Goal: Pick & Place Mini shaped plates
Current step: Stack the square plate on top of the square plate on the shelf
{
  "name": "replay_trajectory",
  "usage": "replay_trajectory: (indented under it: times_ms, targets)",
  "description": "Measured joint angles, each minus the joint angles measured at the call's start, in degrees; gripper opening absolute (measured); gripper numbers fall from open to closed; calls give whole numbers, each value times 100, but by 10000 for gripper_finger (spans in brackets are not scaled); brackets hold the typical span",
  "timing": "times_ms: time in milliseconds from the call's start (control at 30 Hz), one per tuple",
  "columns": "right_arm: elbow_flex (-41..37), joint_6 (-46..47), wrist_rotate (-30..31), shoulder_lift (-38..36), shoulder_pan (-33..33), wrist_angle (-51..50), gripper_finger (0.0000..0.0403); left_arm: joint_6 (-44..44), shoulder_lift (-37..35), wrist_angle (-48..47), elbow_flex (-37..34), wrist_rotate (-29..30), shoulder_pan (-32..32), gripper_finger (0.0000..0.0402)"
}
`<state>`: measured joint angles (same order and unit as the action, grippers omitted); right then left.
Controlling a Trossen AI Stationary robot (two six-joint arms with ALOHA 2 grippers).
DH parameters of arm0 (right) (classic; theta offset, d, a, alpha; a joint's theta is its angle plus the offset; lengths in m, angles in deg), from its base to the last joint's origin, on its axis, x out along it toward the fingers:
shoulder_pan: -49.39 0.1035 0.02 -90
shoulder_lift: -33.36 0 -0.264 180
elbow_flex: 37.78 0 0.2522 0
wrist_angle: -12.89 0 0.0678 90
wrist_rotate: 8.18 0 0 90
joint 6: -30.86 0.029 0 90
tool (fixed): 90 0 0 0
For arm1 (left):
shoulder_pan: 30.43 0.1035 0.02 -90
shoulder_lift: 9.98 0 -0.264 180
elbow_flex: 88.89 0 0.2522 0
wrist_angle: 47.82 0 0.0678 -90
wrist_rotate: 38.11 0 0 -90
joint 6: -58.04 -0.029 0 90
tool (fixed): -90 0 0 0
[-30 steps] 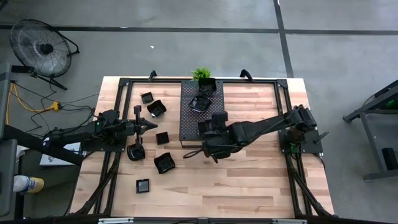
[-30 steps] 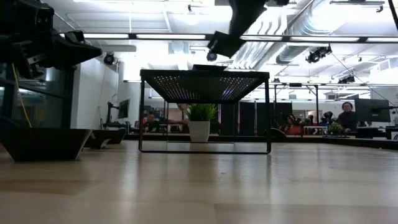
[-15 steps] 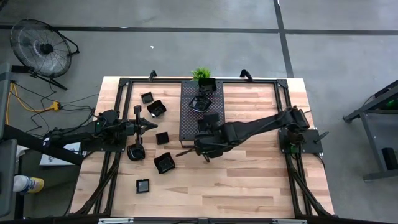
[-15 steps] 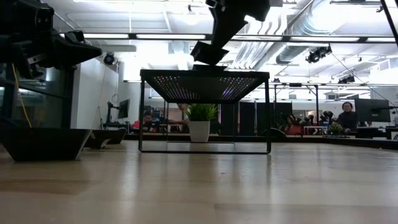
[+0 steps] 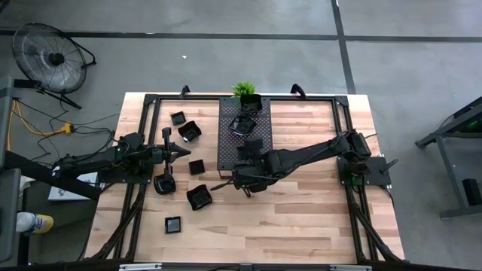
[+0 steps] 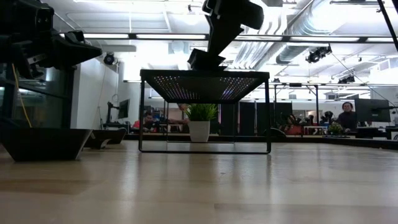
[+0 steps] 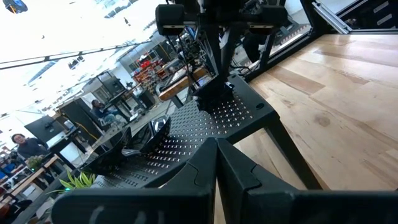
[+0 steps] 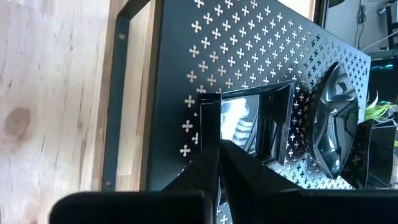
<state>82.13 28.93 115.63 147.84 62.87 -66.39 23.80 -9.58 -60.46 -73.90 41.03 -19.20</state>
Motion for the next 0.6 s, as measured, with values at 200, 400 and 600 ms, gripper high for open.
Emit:
replay_trajectory:
  times_ms: [200, 400, 600]
  targets:
    - [0, 65, -16, -2, 0, -124, 8, 0, 0, 0, -1, 1, 1, 1]
    - [0, 190, -18, -2, -33, -177, 23, 1, -1, 0, 0, 1, -1, 1]
    - [0, 190, -14, -2, -35, -190, 40, 0, 0, 0, 1, 0, 0, 1]
